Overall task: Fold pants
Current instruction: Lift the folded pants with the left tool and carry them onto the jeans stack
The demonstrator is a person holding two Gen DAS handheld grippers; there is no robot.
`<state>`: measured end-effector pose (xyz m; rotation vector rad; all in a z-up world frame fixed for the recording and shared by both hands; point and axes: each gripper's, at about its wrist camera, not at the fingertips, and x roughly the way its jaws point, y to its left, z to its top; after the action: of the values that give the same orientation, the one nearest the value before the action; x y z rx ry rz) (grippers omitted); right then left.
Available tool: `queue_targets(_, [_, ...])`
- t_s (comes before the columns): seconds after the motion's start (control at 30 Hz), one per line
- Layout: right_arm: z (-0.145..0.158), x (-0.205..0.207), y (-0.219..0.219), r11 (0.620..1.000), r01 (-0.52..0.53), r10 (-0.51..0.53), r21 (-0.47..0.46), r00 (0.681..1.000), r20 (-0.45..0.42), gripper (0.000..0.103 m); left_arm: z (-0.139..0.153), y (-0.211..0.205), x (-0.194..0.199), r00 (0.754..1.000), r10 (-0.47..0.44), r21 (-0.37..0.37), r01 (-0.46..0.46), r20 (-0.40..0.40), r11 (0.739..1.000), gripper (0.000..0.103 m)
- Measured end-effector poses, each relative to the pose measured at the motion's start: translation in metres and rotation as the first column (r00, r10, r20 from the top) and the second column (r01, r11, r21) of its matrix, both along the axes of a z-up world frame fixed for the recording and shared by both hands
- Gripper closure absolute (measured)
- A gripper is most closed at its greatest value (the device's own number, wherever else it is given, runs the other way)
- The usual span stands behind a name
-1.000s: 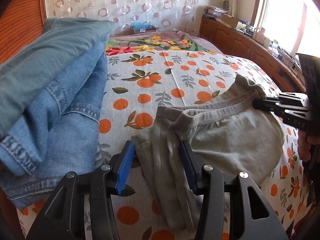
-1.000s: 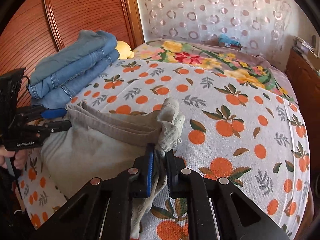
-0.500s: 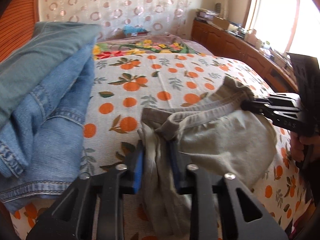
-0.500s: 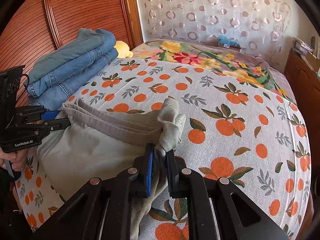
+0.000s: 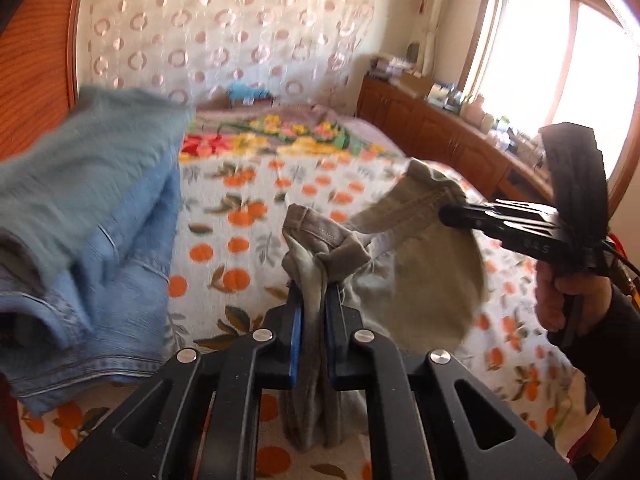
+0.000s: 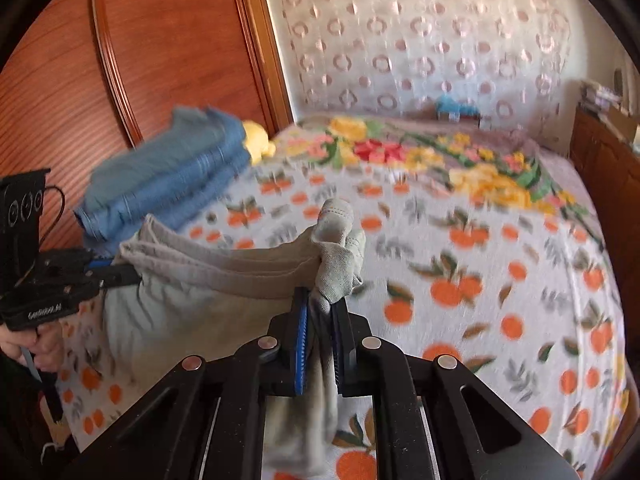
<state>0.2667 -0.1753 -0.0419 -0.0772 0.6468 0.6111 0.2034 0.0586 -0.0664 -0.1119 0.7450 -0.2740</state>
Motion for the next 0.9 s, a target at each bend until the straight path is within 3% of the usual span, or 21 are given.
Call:
queue_targets(0.3, [0.082,0.01,0.041,0.997,-0.076,0.076,-0.005,0.985,0.157,0.093,0.063,0.034,-0.021,0.985,0.074,-0.024,-0.071,0.156,0.997,0.093])
queue_targets(0.47, [0.11,0.031,0.087,0.99,-0.131,0.138,-0.044,0.969,0.205,0.093,0.081,0.063,-0.019,0.972,0.142,-0.028,-0.139,0.186,0.99,0.093])
queue_targets(0.6, [0.111,0.063,0.128,0.982,-0.171,0.184,-0.079,0.958,0.218,0.093,0.081,0.088,-0.01,0.959,0.214,-0.009,-0.216,0.185,0.976,0.093])
queue_targets(0.73, [0.105,0.097,0.164,0.974,-0.2,0.221,-0.111,0.949,0.225,0.093,0.077,0.114,0.0,0.952,0.262,-0.07,-0.253,0.16,0.965,0.093])
queue_targets(0.9, [0.105,0.125,0.184,0.968,-0.235,0.25,-0.09,0.937,0.243,0.093,0.084,0.121,0.0,0.939,0.285,-0.093,-0.272,0.192,0.958,0.093])
